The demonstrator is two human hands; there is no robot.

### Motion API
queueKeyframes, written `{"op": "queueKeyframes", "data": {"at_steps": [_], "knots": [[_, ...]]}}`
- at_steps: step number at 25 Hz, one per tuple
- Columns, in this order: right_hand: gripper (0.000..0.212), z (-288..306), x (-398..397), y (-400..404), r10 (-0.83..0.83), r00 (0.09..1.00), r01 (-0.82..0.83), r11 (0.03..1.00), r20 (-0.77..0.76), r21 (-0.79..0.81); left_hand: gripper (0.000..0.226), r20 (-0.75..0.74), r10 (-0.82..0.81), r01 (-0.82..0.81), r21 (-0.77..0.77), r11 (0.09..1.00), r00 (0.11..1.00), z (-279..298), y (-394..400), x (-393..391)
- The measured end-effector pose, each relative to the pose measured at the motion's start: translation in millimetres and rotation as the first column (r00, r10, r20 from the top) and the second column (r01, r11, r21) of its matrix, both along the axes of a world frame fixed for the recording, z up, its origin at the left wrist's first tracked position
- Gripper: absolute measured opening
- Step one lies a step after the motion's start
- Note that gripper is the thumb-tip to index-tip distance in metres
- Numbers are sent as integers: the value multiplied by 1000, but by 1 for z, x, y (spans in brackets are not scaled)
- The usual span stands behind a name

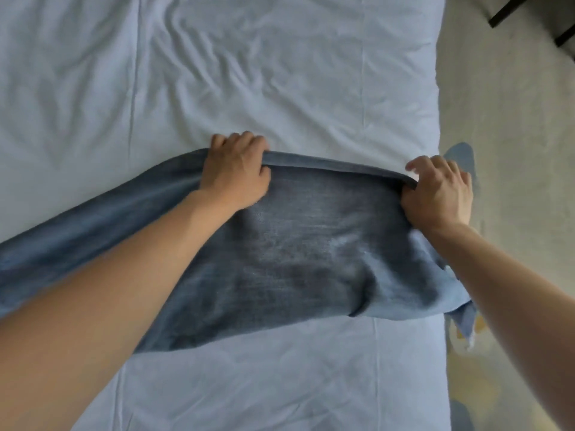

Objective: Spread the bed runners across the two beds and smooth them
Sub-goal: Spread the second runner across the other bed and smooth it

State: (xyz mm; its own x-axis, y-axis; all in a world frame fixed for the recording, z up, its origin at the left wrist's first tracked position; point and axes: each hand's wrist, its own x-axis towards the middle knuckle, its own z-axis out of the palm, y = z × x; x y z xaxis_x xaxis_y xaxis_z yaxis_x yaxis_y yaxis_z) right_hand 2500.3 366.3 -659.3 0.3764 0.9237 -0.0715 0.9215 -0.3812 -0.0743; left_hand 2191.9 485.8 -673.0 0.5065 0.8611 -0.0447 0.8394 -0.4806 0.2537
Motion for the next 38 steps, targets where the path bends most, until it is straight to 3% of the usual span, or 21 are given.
{"op": "queueKeyframes", "data": {"at_steps": [6,11,18,23,28,30,33,38], "knots": [[35,6,55,-69,-93,996,93,996,-16,8,18,127,-293,297,-13,955,948,8,-52,159],[24,-8,96,-106,-114,993,115,993,-29,36,9,132,-392,386,70,920,911,1,-75,230],[17,-16,159,-41,-124,992,128,979,-34,158,13,41,-234,230,86,969,971,3,-17,260],[26,-55,150,-15,-91,992,95,994,-87,45,17,-52,-175,180,94,979,983,-19,-8,254],[36,-44,125,-80,-109,985,127,982,-131,143,35,-26,-220,220,218,951,975,0,-68,251],[32,-31,110,-117,-104,989,123,975,-109,187,32,8,-281,269,264,926,960,13,-109,249],[20,-20,81,-172,-107,986,137,960,-130,245,21,50,-416,397,212,893,908,24,-180,244],[23,-40,30,-254,-30,990,61,972,-135,225,33,-195,-552,581,144,801,811,7,-263,217]]}}
